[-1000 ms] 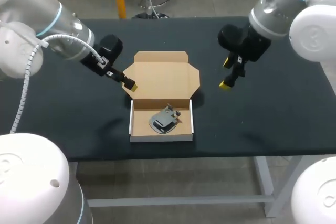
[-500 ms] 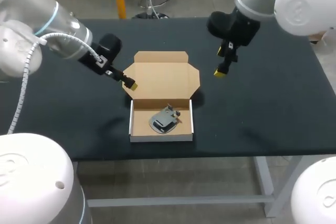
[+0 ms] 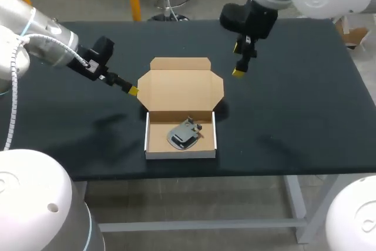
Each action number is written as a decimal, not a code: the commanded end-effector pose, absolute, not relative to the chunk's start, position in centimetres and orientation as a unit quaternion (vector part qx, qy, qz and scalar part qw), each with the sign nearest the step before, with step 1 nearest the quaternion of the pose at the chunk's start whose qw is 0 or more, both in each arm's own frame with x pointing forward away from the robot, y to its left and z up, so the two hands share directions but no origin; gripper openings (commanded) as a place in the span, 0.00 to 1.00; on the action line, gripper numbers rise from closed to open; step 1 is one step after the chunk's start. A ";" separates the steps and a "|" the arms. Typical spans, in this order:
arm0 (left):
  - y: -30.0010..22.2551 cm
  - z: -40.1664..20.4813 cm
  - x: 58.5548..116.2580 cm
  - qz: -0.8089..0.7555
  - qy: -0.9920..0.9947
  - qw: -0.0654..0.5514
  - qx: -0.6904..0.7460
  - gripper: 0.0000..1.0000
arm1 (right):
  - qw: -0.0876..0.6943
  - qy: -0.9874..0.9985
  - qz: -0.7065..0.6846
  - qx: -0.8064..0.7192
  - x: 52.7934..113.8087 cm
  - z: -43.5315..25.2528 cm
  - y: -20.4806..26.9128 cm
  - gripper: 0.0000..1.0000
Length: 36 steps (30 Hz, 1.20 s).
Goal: Assemble the packaging by folding the flat box into shape, placing the metal phone stand inside, and closing the box properly
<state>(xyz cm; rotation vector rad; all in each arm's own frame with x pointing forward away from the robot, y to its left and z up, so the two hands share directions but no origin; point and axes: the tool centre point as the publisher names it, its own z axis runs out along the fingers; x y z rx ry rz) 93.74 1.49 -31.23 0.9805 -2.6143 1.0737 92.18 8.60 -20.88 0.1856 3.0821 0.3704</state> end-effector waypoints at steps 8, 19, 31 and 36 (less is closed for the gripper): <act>2.2 -32.7 97.5 0.381 -0.855 0.148 0.320 1.00 | -0.012 0.994 0.104 0.008 95.1 -20.2 10.6 1.00; 1.7 -33.5 99.3 0.401 -0.838 0.192 0.316 1.00 | -0.015 0.995 0.098 -0.028 97.4 -20.1 12.2 1.00; -0.5 -34.8 99.3 0.418 -0.827 0.232 0.295 0.82 | -0.023 0.994 0.093 -0.053 99.2 -20.2 13.6 1.00; -1.7 -35.1 99.1 0.424 -0.824 0.246 0.282 0.78 | -0.025 0.994 0.091 -0.055 99.4 -20.3 13.9 1.00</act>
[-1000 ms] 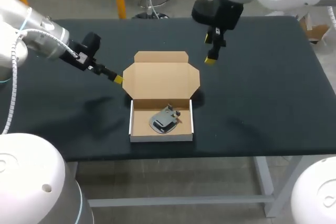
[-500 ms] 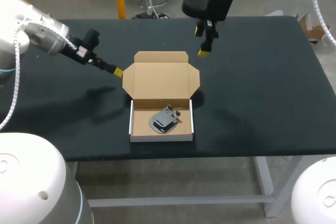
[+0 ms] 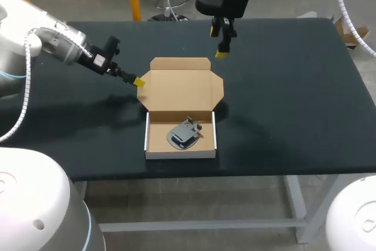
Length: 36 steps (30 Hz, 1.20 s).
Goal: Assemble the packaging by folding the flat box into shape, placing the metal phone stand inside, and closing the box properly
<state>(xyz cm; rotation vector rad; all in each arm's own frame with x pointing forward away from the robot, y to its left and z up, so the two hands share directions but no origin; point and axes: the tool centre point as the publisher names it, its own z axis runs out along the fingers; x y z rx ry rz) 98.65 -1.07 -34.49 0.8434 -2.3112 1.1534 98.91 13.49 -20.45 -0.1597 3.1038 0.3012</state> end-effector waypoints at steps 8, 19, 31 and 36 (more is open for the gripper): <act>-3.4 -35.0 98.6 0.430 -0.824 0.257 0.266 0.58 | -0.029 0.994 0.088 -0.054 99.6 -20.4 13.9 1.00; -4.3 -34.4 97.8 0.448 -0.824 0.252 0.238 0.41 | -0.029 0.994 0.089 -0.054 99.3 -20.5 13.6 1.00; -4.8 -33.2 96.4 0.470 -0.826 0.235 0.203 0.24 | -0.026 0.994 0.090 -0.052 98.9 -20.5 13.3 1.00; -5.1 -32.7 96.1 0.478 -0.824 0.235 0.193 0.16 | -0.024 0.994 0.090 -0.053 98.8 -20.3 13.3 1.00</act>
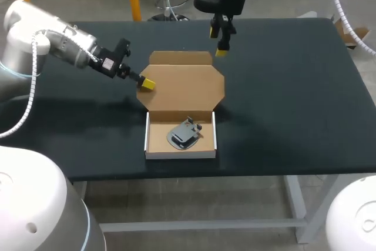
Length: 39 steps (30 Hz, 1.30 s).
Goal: Assemble the packaging by folding the flat box into shape, placing the metal phone stand inside, and closing the box properly
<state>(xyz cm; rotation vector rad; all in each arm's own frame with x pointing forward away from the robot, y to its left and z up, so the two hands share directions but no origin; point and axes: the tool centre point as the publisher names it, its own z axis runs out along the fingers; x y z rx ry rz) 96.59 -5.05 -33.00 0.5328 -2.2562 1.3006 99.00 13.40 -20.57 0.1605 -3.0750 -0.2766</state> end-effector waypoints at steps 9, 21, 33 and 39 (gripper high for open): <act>-5.6 -32.2 95.7 0.489 -0.822 0.230 0.181 0.16 | 0.023 -0.994 -0.089 0.054 98.8 -20.3 13.3 1.00; -5.7 -32.0 95.5 0.501 -0.821 0.215 0.170 0.00 | 0.024 -0.995 -0.086 0.054 98.7 -20.2 13.4 1.00; -5.3 -31.6 94.6 0.522 -0.822 0.188 0.128 0.00 | 0.025 -0.995 -0.085 0.055 98.7 -20.1 13.5 1.00; -5.3 -31.5 94.3 0.524 -0.825 0.177 0.118 0.00 | 0.022 -0.995 -0.084 0.056 98.6 -19.8 13.7 1.00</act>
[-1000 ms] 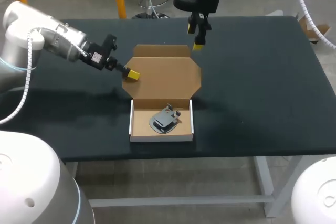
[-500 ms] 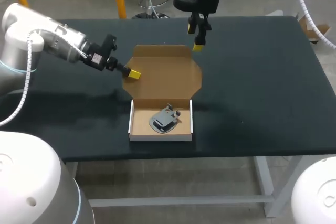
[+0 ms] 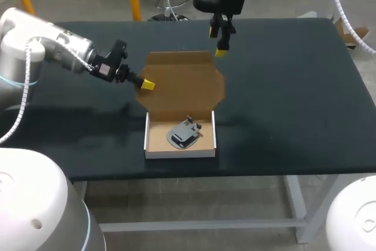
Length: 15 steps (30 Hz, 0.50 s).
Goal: Assemble the packaging by folding the flat box into shape, placing the metal phone stand inside, and closing the box properly
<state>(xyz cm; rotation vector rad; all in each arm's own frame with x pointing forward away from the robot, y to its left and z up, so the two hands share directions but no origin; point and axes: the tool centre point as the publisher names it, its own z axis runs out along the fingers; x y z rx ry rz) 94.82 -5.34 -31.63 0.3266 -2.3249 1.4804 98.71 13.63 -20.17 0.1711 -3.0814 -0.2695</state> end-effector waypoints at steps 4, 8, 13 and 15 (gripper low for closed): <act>-5.3 -31.5 94.3 0.524 -0.825 0.177 0.118 0.00 | 0.020 -0.995 -0.084 0.056 98.6 -19.8 13.9 1.00; -5.3 -31.5 94.3 0.524 -0.825 0.177 0.118 0.00 | 0.018 -0.994 -0.085 0.059 98.5 -19.7 14.2 1.00; -5.3 -31.5 94.3 0.524 -0.825 0.177 0.118 0.00 | 0.016 -0.994 -0.084 0.062 98.4 -19.6 14.3 1.00; -5.3 -31.5 94.3 0.524 -0.825 0.177 0.118 0.00 | 0.015 -0.994 -0.084 0.064 98.3 -19.5 14.4 1.00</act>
